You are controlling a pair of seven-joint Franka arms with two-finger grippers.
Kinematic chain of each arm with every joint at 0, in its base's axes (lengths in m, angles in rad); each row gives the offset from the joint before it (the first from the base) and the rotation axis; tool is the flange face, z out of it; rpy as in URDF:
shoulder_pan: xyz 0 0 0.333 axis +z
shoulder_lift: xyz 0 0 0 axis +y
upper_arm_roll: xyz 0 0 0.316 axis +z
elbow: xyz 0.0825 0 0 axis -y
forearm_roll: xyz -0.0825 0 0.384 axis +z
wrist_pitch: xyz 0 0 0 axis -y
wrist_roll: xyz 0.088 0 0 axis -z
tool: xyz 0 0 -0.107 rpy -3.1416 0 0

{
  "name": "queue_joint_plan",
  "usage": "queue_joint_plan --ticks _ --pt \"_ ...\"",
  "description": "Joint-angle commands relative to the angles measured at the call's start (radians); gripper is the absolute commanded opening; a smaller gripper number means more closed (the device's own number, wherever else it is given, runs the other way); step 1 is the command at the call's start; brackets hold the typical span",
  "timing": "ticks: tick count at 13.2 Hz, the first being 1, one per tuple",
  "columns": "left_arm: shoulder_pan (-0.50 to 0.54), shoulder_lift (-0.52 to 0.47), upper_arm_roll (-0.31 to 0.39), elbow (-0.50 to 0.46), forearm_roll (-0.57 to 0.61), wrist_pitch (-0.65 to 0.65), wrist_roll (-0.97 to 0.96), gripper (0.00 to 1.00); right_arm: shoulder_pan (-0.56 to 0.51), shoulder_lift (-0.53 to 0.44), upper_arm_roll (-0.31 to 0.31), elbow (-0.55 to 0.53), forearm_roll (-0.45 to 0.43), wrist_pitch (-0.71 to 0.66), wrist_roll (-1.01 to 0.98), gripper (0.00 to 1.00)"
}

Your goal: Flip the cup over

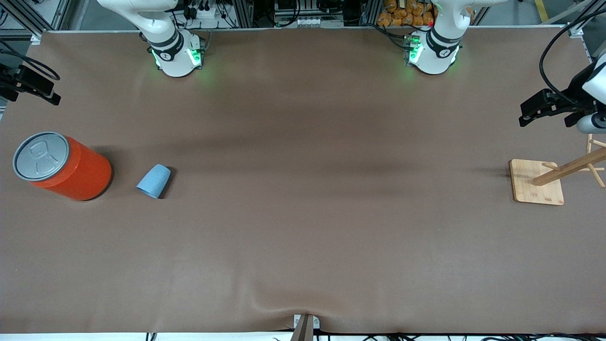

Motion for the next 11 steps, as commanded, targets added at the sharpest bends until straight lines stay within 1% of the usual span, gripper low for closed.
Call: queue_joint_plan --ticks 1,4,6,7,9,11 --pt "0.008 0.009 -0.005 0.021 0.007 -0.012 0.000 1.00 0.009 -0.001 -0.008 -0.004 -0.004 -0.006 0.007 1.00" --pt "0.003 0.009 -0.005 0.022 0.012 -0.012 0.001 1.00 0.011 0.002 -0.008 -0.012 -0.004 -0.005 0.008 1.00" --pt "0.005 0.012 -0.005 0.025 0.009 -0.012 0.000 1.00 0.006 0.005 -0.008 -0.070 -0.001 0.024 0.008 1.00" --pt "-0.003 0.013 -0.007 0.028 0.020 -0.013 -0.005 1.00 0.006 0.010 -0.008 -0.111 -0.001 0.049 0.008 1.00" --pt "-0.006 0.015 -0.007 0.029 0.021 -0.012 -0.007 1.00 0.008 0.015 -0.008 -0.233 0.003 0.148 0.022 1.00" --pt "-0.006 0.015 -0.007 0.029 0.012 -0.013 -0.005 1.00 0.003 0.050 -0.008 -0.330 0.011 0.224 0.036 1.00"
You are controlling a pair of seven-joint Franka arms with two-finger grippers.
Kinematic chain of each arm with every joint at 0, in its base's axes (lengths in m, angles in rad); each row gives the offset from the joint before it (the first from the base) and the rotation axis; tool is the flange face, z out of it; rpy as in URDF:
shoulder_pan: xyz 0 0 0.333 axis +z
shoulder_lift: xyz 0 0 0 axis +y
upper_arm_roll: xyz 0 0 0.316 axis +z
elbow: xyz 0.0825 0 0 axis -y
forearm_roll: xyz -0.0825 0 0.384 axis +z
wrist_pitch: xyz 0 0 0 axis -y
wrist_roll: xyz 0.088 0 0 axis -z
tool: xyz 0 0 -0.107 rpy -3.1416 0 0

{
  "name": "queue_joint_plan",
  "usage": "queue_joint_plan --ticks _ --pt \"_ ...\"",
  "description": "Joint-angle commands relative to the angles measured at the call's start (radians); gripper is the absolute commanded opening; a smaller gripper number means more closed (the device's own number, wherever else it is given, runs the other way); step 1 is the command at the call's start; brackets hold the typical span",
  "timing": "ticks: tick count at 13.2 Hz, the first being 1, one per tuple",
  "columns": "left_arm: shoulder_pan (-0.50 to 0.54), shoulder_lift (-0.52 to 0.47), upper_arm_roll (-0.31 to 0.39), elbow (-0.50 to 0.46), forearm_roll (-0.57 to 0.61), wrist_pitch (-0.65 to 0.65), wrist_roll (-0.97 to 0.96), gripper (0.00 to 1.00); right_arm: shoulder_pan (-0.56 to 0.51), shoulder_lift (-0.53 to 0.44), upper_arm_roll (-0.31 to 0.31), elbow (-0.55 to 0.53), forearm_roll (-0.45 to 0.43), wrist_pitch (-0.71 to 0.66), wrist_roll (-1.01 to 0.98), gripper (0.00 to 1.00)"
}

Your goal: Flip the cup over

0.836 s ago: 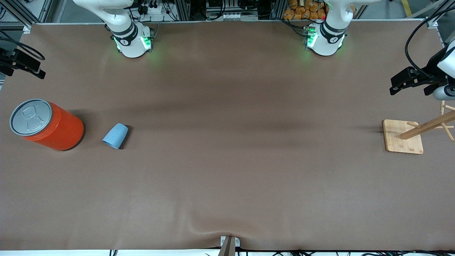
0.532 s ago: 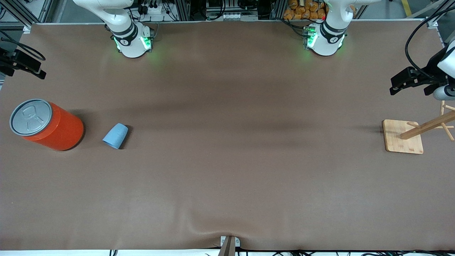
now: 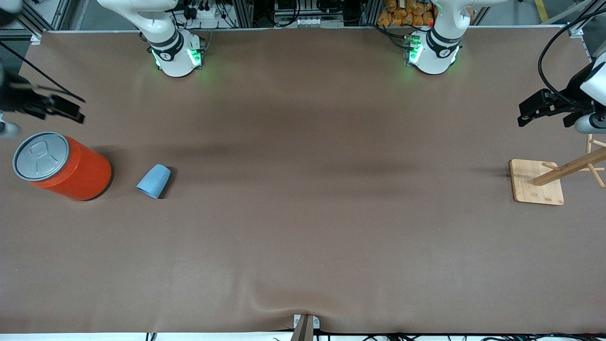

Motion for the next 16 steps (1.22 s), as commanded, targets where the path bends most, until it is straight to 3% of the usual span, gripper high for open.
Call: queue_joint_plan --ticks 1,5,8,11,16 --pt "0.001 0.013 -0.006 0.028 0.009 -0.012 -0.004 1.00 0.002 0.044 -0.006 -0.125 0.010 0.090 0.042 1.00" --pt "-0.002 0.013 -0.006 0.028 0.024 -0.012 0.004 1.00 0.003 0.192 -0.006 -0.180 0.010 0.250 0.049 1.00" --pt "0.001 0.013 -0.007 0.027 0.023 -0.013 0.006 1.00 0.006 0.298 -0.006 -0.180 0.011 0.296 0.114 1.00" --pt "0.002 0.013 -0.006 0.027 0.023 -0.012 0.007 1.00 -0.003 0.419 -0.006 -0.187 0.062 0.400 0.125 1.00" --pt "0.004 0.021 -0.006 0.028 0.021 -0.012 0.000 1.00 0.032 0.506 -0.006 -0.253 0.077 0.595 0.122 1.00"
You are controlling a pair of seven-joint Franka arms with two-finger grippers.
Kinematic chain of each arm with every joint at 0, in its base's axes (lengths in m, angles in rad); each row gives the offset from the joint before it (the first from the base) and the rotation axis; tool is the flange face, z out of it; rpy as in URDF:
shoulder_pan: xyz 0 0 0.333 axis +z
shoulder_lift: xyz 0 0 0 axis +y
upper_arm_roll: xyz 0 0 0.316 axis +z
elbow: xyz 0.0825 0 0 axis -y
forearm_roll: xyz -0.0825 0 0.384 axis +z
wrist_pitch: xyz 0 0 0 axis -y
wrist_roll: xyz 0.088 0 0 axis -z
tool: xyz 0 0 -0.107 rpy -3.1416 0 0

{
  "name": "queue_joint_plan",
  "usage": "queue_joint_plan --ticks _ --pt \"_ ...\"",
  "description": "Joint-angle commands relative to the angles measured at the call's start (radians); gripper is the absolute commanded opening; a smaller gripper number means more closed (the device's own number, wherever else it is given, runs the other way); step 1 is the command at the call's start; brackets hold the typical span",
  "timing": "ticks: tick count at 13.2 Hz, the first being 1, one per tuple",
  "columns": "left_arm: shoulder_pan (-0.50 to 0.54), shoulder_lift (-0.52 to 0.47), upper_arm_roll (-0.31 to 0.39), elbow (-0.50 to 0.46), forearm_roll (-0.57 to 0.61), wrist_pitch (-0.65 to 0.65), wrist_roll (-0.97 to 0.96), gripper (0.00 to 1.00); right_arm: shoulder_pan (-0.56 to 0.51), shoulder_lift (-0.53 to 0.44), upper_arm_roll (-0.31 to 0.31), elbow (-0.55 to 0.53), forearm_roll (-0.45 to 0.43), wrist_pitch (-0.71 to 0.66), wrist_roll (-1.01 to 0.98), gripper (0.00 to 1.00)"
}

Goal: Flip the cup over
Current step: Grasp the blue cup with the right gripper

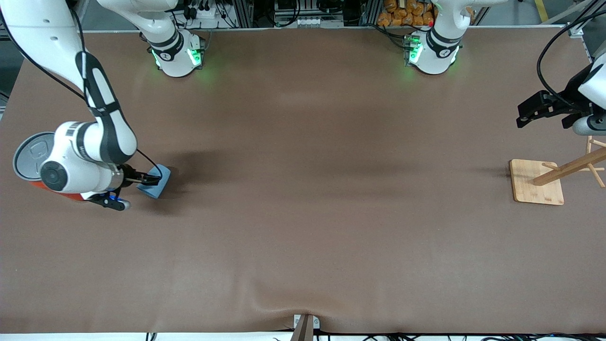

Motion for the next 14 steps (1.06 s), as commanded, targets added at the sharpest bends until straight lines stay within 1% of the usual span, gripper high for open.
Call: queue_joint_plan --ticks 1,3,4,5,6,7,9,14 --pt "0.007 0.015 -0.005 0.025 0.023 -0.012 0.004 1.00 0.028 0.021 -0.003 -0.017 0.016 0.043 0.011 1.00" --pt "0.009 0.017 -0.005 0.024 0.023 -0.012 0.007 1.00 0.029 0.037 -0.003 -0.012 0.014 0.052 0.003 1.00" --pt "0.009 0.017 -0.005 0.024 0.023 -0.012 0.010 1.00 0.034 0.044 -0.003 -0.012 0.014 0.064 0.002 0.94" --pt "0.007 0.017 -0.005 0.024 0.023 -0.012 0.003 1.00 0.036 0.045 -0.003 -0.011 0.013 0.069 -0.002 0.75" --pt "0.006 0.017 -0.005 0.024 0.023 -0.012 0.004 1.00 0.033 0.045 -0.003 0.001 0.011 0.069 -0.015 0.61" --pt "0.007 0.016 -0.005 0.024 0.023 -0.012 0.004 1.00 0.032 0.044 -0.003 0.014 0.008 0.066 -0.040 0.57" --pt "0.004 0.017 -0.005 0.024 0.023 -0.012 -0.002 1.00 0.028 0.033 -0.004 0.031 0.002 0.054 -0.116 0.56" --pt "0.007 0.017 -0.005 0.022 0.023 -0.012 -0.002 1.00 -0.010 0.014 -0.009 0.103 -0.002 -0.009 -0.386 0.56"
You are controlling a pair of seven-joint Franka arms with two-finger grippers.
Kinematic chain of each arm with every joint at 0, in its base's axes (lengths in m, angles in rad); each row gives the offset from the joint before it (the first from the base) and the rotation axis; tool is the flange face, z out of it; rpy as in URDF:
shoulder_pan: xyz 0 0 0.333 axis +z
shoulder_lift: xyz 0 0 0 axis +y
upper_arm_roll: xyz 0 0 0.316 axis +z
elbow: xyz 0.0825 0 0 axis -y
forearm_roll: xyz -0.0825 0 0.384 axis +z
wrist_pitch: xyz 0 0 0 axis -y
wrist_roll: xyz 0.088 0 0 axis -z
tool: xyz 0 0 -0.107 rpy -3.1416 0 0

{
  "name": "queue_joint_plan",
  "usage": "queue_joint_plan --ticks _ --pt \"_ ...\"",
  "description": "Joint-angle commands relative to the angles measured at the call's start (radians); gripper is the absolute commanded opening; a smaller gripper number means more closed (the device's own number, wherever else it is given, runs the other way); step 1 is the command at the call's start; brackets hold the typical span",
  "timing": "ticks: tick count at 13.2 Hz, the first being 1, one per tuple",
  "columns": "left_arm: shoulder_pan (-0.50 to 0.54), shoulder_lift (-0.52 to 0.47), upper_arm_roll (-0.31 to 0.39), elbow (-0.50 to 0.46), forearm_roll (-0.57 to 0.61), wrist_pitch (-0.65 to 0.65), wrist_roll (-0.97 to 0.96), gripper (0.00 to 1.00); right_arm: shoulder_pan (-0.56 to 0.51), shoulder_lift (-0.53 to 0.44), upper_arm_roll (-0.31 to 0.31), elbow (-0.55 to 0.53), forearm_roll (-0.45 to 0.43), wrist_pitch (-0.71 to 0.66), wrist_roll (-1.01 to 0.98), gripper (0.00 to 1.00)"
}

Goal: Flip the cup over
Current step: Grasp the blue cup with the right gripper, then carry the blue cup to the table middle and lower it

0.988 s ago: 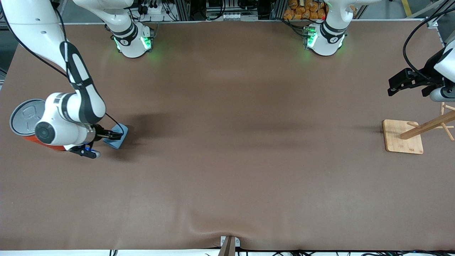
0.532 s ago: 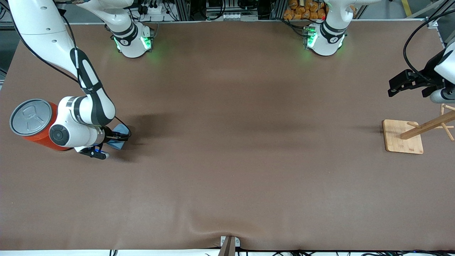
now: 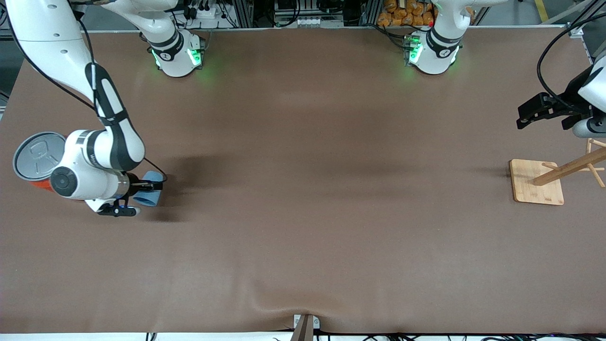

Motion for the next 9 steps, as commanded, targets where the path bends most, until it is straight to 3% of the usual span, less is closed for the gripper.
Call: queue_joint_plan --ticks 1,4,9 --pt "0.003 0.012 -0.007 0.024 0.023 -0.012 -0.001 1.00 -0.022 -0.023 0.007 0.057 -0.025 -0.040 -0.143 0.56" --pt "0.006 0.012 -0.007 0.022 0.023 -0.012 0.000 1.00 -0.030 -0.007 0.015 0.133 -0.062 -0.040 -0.462 0.56" --pt "0.006 0.012 -0.007 0.022 0.023 -0.012 -0.004 1.00 0.253 -0.006 0.018 0.155 -0.054 -0.013 -0.695 0.56"
